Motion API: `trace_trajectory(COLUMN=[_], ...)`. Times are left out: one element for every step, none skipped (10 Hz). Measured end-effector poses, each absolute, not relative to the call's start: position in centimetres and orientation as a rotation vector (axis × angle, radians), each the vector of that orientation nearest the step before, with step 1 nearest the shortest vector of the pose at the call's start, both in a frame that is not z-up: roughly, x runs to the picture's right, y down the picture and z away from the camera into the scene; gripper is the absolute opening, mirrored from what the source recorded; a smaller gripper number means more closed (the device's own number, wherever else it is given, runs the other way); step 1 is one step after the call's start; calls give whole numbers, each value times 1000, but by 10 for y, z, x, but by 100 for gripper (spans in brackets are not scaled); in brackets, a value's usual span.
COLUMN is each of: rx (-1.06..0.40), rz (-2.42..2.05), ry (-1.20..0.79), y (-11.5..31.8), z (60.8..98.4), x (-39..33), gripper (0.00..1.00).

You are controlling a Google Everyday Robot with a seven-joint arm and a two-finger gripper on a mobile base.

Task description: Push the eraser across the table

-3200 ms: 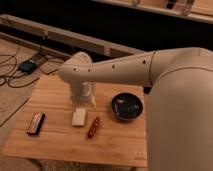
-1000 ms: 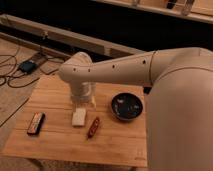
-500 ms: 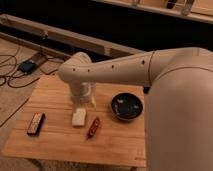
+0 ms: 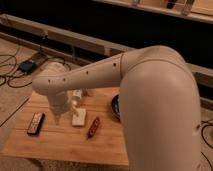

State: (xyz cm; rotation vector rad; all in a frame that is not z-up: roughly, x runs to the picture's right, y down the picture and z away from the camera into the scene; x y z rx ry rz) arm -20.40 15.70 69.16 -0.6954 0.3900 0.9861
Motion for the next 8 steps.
trace_trajectory(rx=[-731,-764,-794,-819,-840,-855,-863,-866], rz=[898,807,712,608,504,414,330,254], ry=[351,322,293,269,244,220,197,170], y=[171,188,205,222,239,253,266,277], z=[687,682,676,668,661,654,649,645], x=[-223,-239,-252,-263,-273,-281,-291,-303], gripper=[65,65,65,65,65,65,65,65])
